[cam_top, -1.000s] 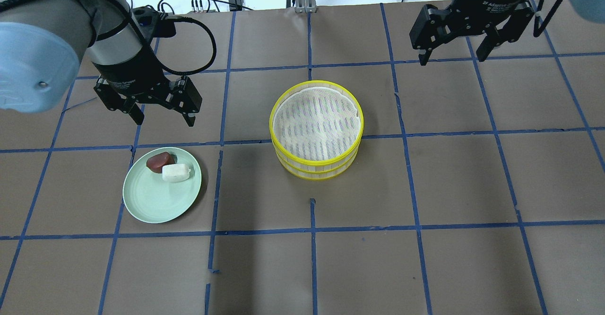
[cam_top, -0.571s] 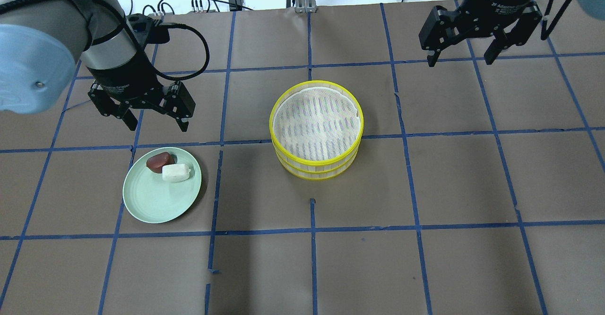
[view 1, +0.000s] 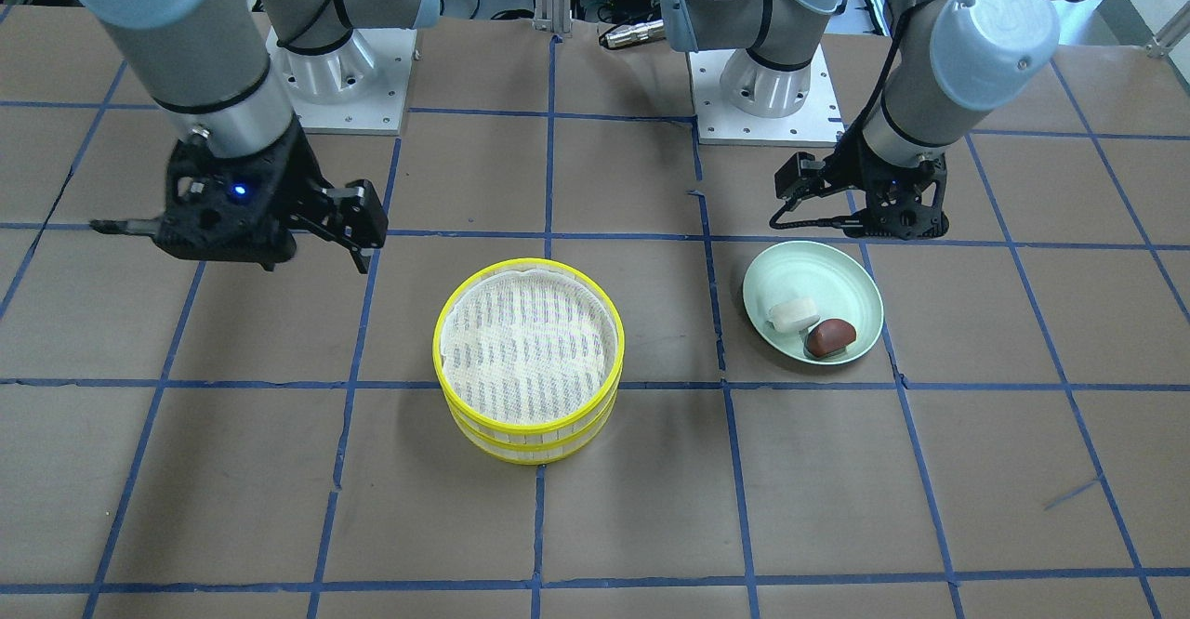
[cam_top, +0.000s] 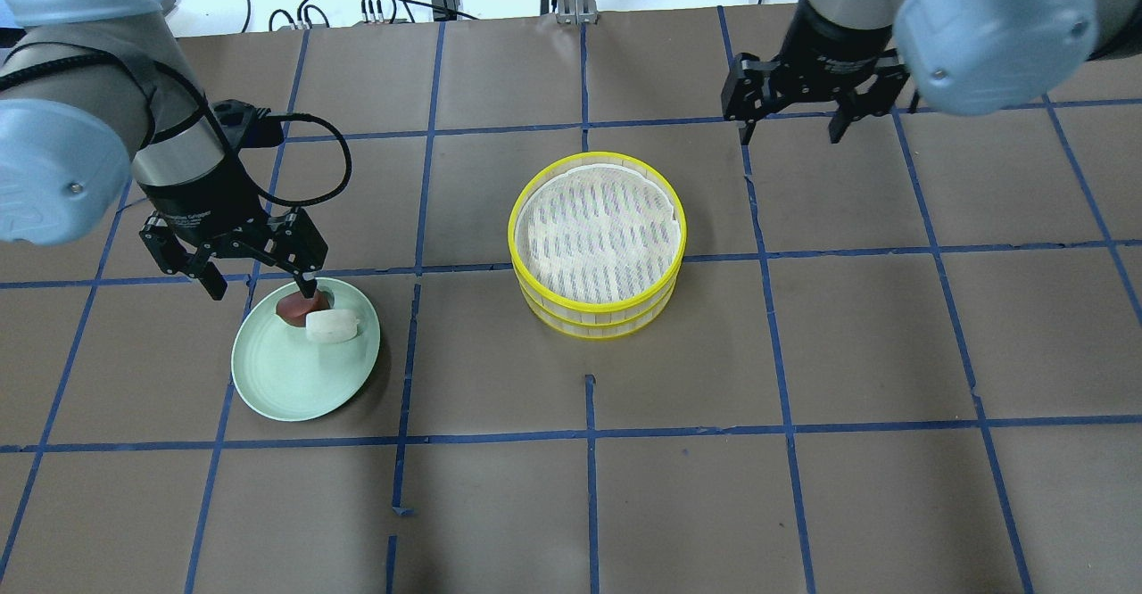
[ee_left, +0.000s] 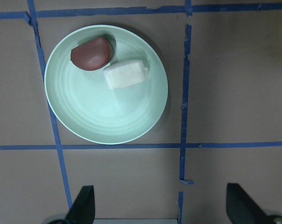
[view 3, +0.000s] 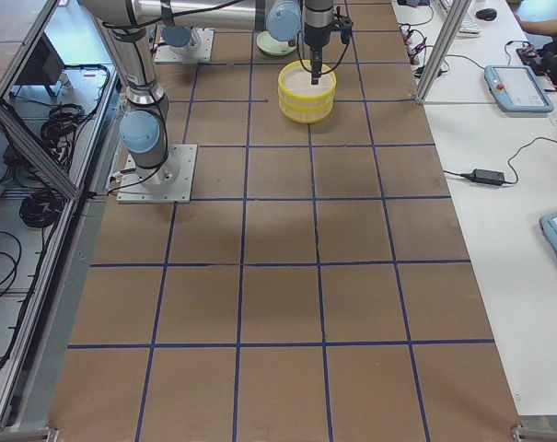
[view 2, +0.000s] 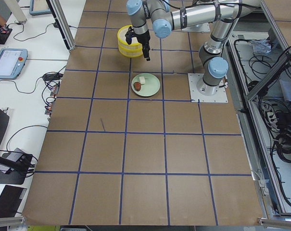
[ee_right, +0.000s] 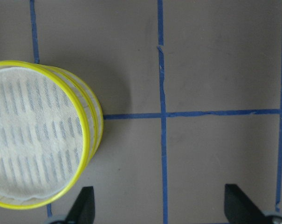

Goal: Place buns in different layers of steamer
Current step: 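Grasp the white bun with the left gripper while the right grips the top tier rim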

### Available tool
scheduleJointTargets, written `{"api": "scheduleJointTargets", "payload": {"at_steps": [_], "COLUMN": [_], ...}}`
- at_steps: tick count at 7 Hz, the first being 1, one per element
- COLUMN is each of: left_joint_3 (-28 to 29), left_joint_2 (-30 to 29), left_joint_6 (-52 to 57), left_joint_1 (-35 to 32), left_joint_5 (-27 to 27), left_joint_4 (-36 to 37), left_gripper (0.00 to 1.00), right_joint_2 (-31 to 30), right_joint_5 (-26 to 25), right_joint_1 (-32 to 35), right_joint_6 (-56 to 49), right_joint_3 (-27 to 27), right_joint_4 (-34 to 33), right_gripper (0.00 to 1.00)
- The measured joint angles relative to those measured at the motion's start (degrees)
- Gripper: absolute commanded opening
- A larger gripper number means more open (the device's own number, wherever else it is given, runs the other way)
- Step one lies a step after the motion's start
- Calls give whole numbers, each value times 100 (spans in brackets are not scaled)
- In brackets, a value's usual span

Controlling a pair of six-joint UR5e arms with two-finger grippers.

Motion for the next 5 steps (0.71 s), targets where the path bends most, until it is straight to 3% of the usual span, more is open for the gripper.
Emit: {"api": "scheduleJointTargets", "payload": {"at_steps": [2, 5], "left_joint_3": [-413, -950], "left_joint_2": [-478, -1135], "left_joint_6": [6, -27], "left_joint_1": [57, -103], "left_joint_5": [265, 142], "left_joint_4": [712, 1943], "left_gripper": [93, 86], "right_joint_2": [457, 849], "right_joint_5": [-15, -3], "right_joint_1": [365, 533], "right_joint_6": [268, 649], "right_joint_3": [228, 780], "right_joint_4": [-666, -1787], "right_gripper": [83, 73]}}
